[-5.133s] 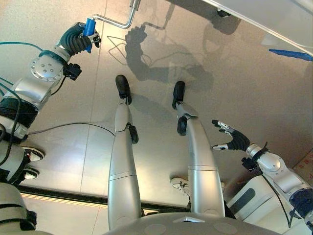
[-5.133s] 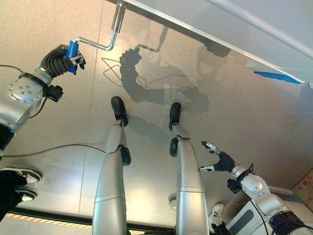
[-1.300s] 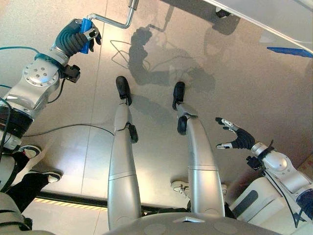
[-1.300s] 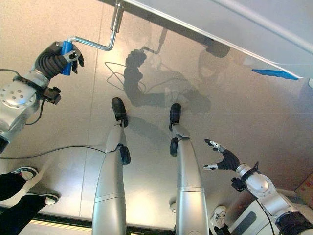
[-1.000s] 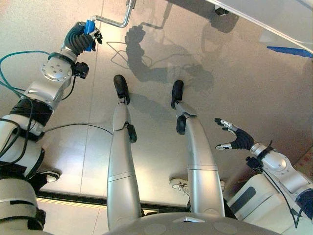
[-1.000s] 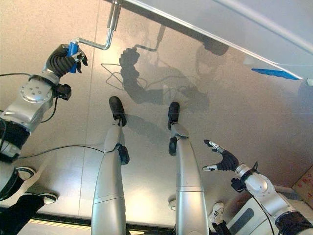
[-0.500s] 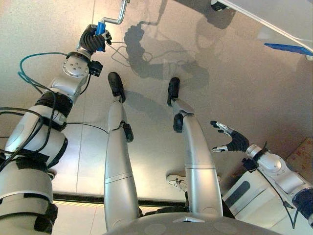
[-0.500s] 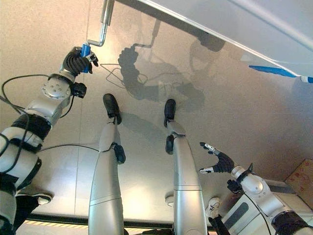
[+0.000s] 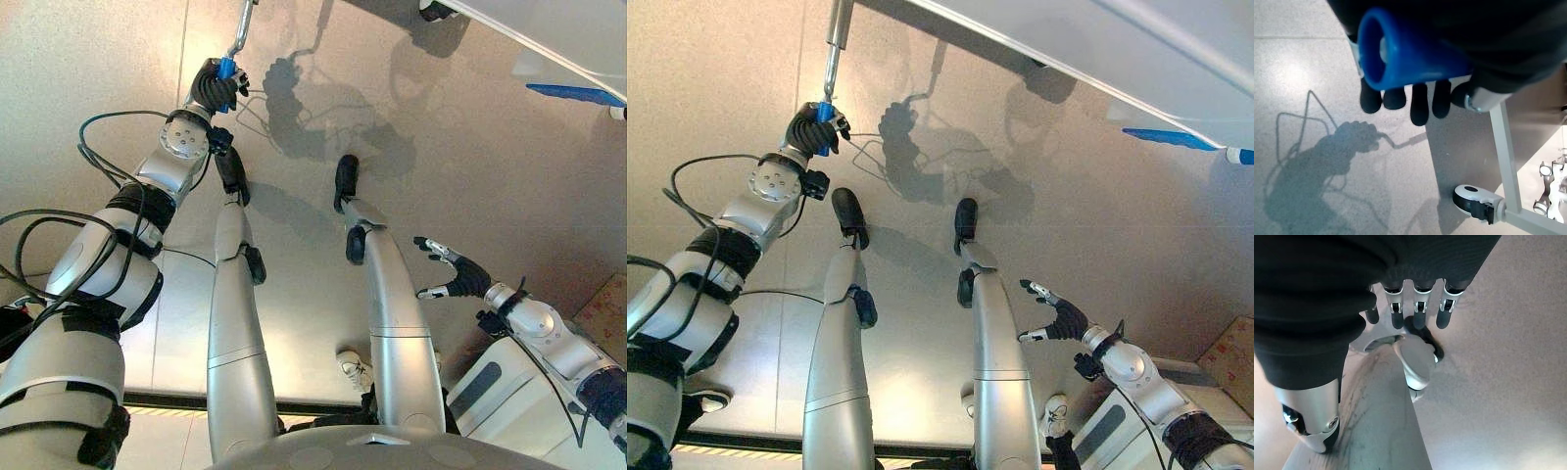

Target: Raise the hospital bed

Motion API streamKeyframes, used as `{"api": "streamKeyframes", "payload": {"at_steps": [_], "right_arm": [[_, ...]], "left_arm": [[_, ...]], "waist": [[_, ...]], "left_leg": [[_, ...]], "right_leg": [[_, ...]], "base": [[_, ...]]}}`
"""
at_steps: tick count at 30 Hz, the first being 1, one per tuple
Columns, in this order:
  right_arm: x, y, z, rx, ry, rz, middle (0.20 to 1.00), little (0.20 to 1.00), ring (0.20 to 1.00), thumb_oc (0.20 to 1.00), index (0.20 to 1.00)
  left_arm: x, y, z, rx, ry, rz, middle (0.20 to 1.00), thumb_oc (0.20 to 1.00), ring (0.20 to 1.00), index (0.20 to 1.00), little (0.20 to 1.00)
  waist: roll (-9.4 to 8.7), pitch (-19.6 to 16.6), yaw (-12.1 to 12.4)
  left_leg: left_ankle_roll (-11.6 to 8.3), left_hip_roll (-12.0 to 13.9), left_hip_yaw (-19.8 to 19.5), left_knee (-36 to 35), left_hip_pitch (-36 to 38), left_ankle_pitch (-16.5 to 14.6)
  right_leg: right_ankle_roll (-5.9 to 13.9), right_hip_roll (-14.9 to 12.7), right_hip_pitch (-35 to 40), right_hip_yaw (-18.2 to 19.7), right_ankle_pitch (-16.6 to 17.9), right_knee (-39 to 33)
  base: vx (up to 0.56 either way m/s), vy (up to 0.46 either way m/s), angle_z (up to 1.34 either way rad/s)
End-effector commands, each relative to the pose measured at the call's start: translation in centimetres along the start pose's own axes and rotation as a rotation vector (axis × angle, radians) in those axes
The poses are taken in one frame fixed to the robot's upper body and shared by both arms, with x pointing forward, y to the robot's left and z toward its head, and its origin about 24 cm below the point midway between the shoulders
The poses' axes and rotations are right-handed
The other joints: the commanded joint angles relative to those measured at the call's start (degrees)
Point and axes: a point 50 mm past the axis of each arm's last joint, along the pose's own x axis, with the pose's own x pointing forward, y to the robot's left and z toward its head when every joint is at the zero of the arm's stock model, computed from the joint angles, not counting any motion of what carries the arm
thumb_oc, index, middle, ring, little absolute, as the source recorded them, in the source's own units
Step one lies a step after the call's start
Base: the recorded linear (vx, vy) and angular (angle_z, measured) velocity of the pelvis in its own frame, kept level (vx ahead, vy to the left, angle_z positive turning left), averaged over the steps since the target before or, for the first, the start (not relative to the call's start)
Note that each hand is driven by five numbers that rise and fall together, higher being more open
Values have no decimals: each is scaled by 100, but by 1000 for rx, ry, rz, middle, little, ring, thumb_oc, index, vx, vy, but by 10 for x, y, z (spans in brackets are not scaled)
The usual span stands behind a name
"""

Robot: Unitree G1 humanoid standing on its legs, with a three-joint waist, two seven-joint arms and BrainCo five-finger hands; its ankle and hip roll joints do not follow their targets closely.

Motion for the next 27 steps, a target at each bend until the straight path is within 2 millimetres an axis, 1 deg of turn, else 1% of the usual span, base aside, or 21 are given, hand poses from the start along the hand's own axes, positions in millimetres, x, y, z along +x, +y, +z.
{"api": "streamKeyframes", "payload": {"at_steps": [1, 2, 3, 4, 5, 7, 8, 9, 13, 20, 24, 27], "right_arm": [[-3, 4, -2, 0, 9, 29, 1000, 1000, 1000, 1000, 1000], [-3, 4, -2, 0, 10, 29, 1000, 1000, 1000, 1000, 1000], [-3, 4, -2, -4, 10, 28, 1000, 1000, 1000, 1000, 1000], [-3, 3, -1, -10, 6, 27, 1000, 1000, 1000, 1000, 1000], [-4, 3, -2, -9, 8, 27, 1000, 1000, 1000, 1000, 1000], [-4, 3, -2, -9, 11, 27, 1000, 1000, 1000, 1000, 1000], [-4, 3, -2, -9, 11, 24, 1000, 1000, 1000, 1000, 1000], [-4, 3, -2, -9, 11, 24, 1000, 1000, 1000, 1000, 1000], [-8, 4, -5, -7, 23, 28, 1000, 1000, 1000, 1000, 1000], [-12, 4, -8, -1, 36, 21, 1000, 1000, 1000, 1000, 1000], [-14, 5, -8, -2, 37, 23, 1000, 1000, 1000, 1000, 1000], [-17, 4, -10, 0, 44, 13, 1000, 1000, 1000, 1000, 1000]], "left_arm": [[6, -43, 43, -36, -183, -148, 200, 200, 200, 200, 200], [6, -43, 43, -36, -184, -148, 200, 200, 200, 200, 200], [5, -47, 45, -35, -193, -167, 200, 200, 200, 200, 200], [5, -51, 51, -32, -214, -185, 200, 200, 200, 200, 200], [3, -59, 57, -53, -241, -220, 200, 200, 200, 200, 200], [2, -63, 61, -66, -258, -234, 200, 200, 200, 200, 200], [0, -69, 69, -87, -290, -267, 200, 200, 200, 200, 200], [0, -69, 69, -87, -290, -267, 200, 200, 200, 200, 200], [-8, -78, 81, -118, -346, -344, 200, 200, 200, 200, 200], [-18, -77, 88, -119, -396, -415, 200, 200, 200, 200, 200], [-22, -73, 87, -122, -405, -437, 200, 200, 200, 200, 200], [-30, -70, 85, -136, -418, -472, 200, 200, 200, 200, 200]], "waist": [[105, -17, 50], [104, -16, 51], [102, -14, 49], [102, -14, 48], [101, -14, 47], [102, -17, 47], [102, -25, 40], [102, -26, 41], [125, -61, 51], [164, -99, 64], [172, -103, 67], [183, -107, 93]], "left_leg": [[296, -60, 13, 1285, 3, -1429], [296, -60, 13, 1282, 6, -1428], [291, -61, 12, 1257, 22, -1417], [289, -66, 12, 1249, 26, -1410], [287, -73, 3, 1228, 28, -1394], [288, -72, -3, 1226, 33, -1391], [284, -73, -10, 1214, 38, -1382], [284, -73, -10, 1214, 38, -1382], [281, -73, 14, 1174, 62, -1374], [278, -78, 27, 1139, 87, -1356], [275, -71, 32, 1108, 110, -1338], [261, -72, 30, 1066, 155, -1313]], "right_leg": [[453, 307, 328, 191, 1017, -1367], [453, 307, 330, 191, 1017, -1368], [456, 304, 344, 188, 1019, -1387], [463, 297, 347, 185, 1028, -1401], [465, 296, 363, 179, 1037, -1418], [465, 293, 367, 176, 1038, -1423], [466, 294, 368, 169, 1045, -1422], [466, 294, 369, 169, 1044, -1422], [470, 279, 381, 161, 1055, -1433], [475, 271, 400, 160, 1068, -1454], [479, 266, 420, 155, 1069, -1459], [483, 260, 470, 157, 1082, -1496]], "base": [[0, 0, 0], [0, 0, 0], [0, 0, 0], [0, 0, 0], [0, 0, 0], [0, 0, 0], [0, 0, 0], [0, 0, 0], [0, 0, 0], [0, 0, 0], [0, 0, 0], [0, 0, 0]]}}
